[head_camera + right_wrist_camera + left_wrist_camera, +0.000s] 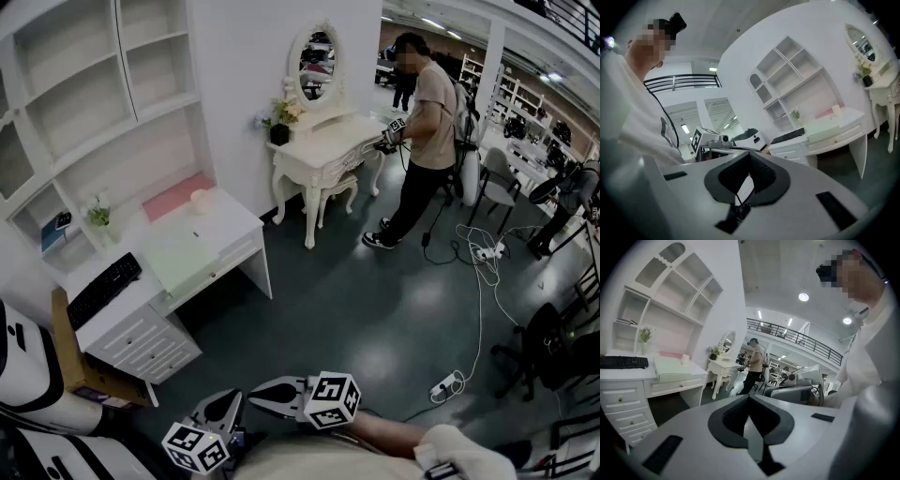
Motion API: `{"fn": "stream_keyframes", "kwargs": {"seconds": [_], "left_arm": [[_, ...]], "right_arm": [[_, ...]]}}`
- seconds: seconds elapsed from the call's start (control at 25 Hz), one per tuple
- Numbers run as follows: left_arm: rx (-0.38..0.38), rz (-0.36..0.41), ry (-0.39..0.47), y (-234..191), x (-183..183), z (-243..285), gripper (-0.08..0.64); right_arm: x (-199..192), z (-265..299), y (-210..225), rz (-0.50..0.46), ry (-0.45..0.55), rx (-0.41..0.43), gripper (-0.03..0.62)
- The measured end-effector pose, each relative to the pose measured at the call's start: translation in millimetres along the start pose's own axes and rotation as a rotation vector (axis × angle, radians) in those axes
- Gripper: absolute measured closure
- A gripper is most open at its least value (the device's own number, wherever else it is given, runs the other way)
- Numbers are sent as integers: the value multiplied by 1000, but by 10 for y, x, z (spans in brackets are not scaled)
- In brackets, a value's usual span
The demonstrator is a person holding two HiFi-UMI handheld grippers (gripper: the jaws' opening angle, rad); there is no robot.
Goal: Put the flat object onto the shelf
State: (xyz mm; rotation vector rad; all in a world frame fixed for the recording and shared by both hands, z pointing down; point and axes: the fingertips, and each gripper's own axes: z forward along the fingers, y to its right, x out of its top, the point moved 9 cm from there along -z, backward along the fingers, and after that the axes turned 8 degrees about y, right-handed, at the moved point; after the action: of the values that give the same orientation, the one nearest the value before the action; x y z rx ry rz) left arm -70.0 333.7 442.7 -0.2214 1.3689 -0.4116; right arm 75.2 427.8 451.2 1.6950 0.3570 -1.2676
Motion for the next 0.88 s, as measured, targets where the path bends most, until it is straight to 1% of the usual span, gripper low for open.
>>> {"fn": "stream_keyframes", "kwargs": {"seconds": [0.16, 0.32, 0.36, 0.44, 0.56, 0.64, 0.76, 0.88], "left_arm": [[13, 48, 21, 148, 68, 192, 546], [-5, 78, 34, 248, 215, 462, 546], [1, 88, 40, 208, 274, 480, 546], [44, 95, 54, 88, 361, 392, 546], [135, 53, 73, -11, 287, 133, 546], [176, 19, 85, -35, 190, 29, 546], [217, -8, 102, -17, 111, -25, 546], [237, -16, 114, -7, 72, -57, 546]], "right_arm": [[115, -210, 93, -22, 22, 15, 569], [306, -450, 232, -31, 56, 8, 568], [351, -437, 278, -33, 65, 11, 569], [394, -320, 337, -26, 64, 32, 569], [289, -162, 349, 22, 18, 63, 569], [231, -115, 379, 51, -14, 68, 569], [244, -94, 407, 51, -52, 86, 569], [218, -67, 414, 48, -81, 92, 569]]}}
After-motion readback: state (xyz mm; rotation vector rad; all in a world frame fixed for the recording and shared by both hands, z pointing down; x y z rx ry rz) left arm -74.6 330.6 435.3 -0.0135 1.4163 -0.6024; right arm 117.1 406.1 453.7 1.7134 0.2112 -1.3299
